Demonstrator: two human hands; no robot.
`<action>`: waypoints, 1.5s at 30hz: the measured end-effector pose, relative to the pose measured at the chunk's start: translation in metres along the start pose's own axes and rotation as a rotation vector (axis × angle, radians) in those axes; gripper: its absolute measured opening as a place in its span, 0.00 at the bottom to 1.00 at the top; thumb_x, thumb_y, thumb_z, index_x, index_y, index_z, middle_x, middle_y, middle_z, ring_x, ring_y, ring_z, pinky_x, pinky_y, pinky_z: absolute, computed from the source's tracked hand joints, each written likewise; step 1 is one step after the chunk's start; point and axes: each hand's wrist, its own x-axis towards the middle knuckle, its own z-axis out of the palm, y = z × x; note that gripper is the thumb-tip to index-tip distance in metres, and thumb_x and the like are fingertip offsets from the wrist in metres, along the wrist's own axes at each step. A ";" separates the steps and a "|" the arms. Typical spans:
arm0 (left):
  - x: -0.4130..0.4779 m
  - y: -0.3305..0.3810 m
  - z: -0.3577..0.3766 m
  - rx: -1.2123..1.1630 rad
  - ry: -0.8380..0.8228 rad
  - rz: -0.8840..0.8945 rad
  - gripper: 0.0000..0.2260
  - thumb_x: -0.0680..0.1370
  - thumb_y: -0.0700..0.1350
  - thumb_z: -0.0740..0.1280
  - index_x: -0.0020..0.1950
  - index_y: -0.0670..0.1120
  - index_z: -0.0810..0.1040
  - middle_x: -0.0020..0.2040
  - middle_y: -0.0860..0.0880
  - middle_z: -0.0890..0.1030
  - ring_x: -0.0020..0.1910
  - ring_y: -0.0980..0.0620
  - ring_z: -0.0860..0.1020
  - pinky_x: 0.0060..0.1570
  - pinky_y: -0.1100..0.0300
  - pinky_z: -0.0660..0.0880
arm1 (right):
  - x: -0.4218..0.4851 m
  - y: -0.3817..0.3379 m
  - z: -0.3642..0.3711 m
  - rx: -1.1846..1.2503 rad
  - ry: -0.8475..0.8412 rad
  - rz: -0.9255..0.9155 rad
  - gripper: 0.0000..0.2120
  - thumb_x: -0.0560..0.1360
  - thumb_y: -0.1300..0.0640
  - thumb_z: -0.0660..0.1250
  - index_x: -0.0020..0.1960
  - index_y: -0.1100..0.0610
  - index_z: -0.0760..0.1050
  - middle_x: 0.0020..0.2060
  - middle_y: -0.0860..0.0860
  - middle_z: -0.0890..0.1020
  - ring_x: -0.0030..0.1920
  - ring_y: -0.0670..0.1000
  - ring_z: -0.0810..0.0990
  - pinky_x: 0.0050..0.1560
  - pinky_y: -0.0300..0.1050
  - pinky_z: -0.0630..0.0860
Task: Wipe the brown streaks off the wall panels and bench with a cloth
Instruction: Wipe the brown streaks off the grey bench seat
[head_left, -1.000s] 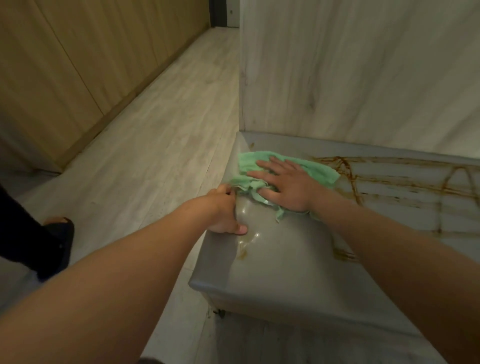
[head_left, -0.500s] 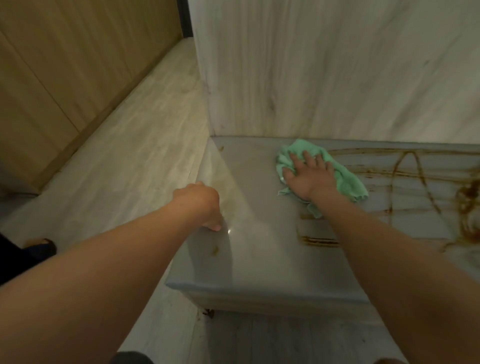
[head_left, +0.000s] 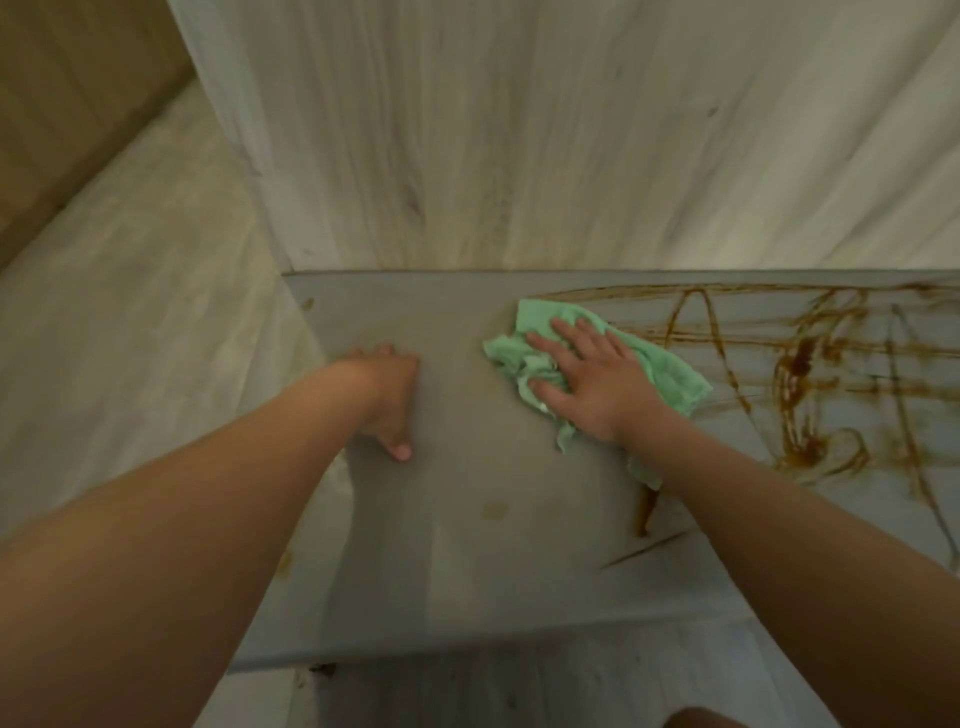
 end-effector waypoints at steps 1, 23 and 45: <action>0.001 -0.002 0.002 0.005 0.008 0.008 0.56 0.63 0.60 0.84 0.81 0.45 0.57 0.79 0.39 0.61 0.73 0.35 0.69 0.72 0.48 0.69 | 0.018 -0.001 -0.002 0.015 0.001 0.068 0.37 0.76 0.26 0.44 0.82 0.35 0.49 0.84 0.45 0.51 0.83 0.51 0.46 0.82 0.57 0.44; 0.010 -0.002 0.017 0.001 0.022 0.000 0.60 0.65 0.59 0.83 0.84 0.45 0.47 0.82 0.37 0.52 0.78 0.29 0.59 0.76 0.40 0.63 | 0.035 0.027 -0.011 0.058 -0.036 0.366 0.35 0.80 0.29 0.47 0.84 0.39 0.45 0.84 0.50 0.47 0.84 0.57 0.44 0.81 0.61 0.41; -0.052 0.157 -0.007 -0.057 0.175 0.162 0.28 0.86 0.59 0.55 0.81 0.44 0.62 0.82 0.40 0.57 0.81 0.38 0.58 0.77 0.44 0.58 | -0.216 0.091 -0.006 0.026 -0.053 0.451 0.35 0.78 0.25 0.44 0.82 0.32 0.41 0.84 0.47 0.44 0.83 0.57 0.41 0.81 0.61 0.43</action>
